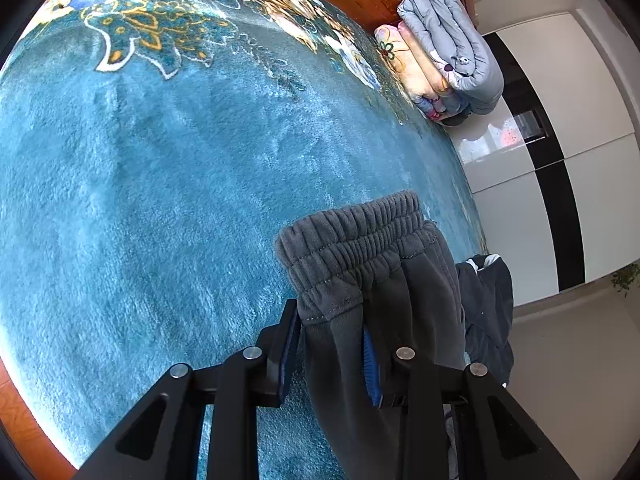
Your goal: Fold clothes
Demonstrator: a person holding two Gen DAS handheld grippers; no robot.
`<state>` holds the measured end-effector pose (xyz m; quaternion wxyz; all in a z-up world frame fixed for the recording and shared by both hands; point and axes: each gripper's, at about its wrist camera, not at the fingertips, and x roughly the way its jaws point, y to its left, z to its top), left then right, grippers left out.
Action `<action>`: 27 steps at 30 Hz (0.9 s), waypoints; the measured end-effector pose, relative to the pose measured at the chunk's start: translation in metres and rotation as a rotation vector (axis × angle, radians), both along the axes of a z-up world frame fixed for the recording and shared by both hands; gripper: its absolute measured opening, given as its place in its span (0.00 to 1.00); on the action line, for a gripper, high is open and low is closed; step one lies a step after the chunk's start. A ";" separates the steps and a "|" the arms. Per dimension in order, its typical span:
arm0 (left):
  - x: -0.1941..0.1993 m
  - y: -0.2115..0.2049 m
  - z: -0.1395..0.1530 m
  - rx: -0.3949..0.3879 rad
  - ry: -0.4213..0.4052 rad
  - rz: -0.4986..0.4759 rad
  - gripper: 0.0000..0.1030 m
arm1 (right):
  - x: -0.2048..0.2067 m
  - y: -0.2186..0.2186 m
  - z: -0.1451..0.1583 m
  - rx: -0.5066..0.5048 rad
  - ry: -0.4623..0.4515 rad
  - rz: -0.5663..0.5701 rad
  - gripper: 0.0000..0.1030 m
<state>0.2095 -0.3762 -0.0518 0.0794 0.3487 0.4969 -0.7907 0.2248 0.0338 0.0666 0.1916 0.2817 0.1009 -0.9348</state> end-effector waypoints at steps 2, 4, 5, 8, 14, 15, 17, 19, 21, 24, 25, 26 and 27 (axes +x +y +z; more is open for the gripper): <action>-0.001 0.001 0.001 -0.008 -0.006 -0.001 0.31 | -0.019 0.028 0.001 -0.048 -0.011 -0.109 0.51; -0.001 0.001 0.001 -0.011 -0.011 -0.002 0.31 | -0.040 0.040 -0.013 -0.042 -0.074 -0.159 0.51; -0.002 0.001 0.001 -0.011 -0.017 -0.001 0.32 | -0.051 0.043 -0.021 -0.034 -0.109 -0.178 0.51; -0.005 0.000 0.000 0.000 -0.036 0.002 0.33 | -0.060 0.041 -0.048 -0.007 -0.201 -0.159 0.51; -0.013 0.000 0.003 0.014 -0.087 0.026 0.35 | -0.047 0.083 -0.027 -0.249 -0.182 -0.110 0.51; -0.013 0.003 0.008 -0.008 -0.094 0.035 0.31 | -0.046 0.093 -0.021 -0.266 -0.164 -0.132 0.51; -0.012 0.014 0.024 -0.075 -0.097 0.050 0.28 | -0.041 0.124 -0.014 -0.308 -0.137 -0.202 0.51; -0.011 0.029 0.049 -0.164 -0.075 0.060 0.27 | -0.037 0.155 -0.016 -0.361 -0.138 -0.288 0.51; -0.009 0.053 0.085 -0.246 -0.021 0.048 0.27 | -0.034 0.177 -0.019 -0.425 -0.148 -0.357 0.51; -0.005 0.097 0.139 -0.389 0.055 0.006 0.26 | -0.034 0.196 -0.023 -0.522 -0.168 -0.394 0.51; -0.004 0.117 0.158 -0.453 0.080 -0.017 0.26 | -0.034 0.198 -0.022 -0.545 -0.168 -0.387 0.51; -0.002 0.136 0.178 -0.517 0.106 -0.040 0.26 | -0.032 0.199 -0.020 -0.558 -0.162 -0.381 0.51; -0.003 0.162 0.192 -0.602 0.129 -0.079 0.26 | -0.029 0.201 -0.018 -0.569 -0.158 -0.379 0.51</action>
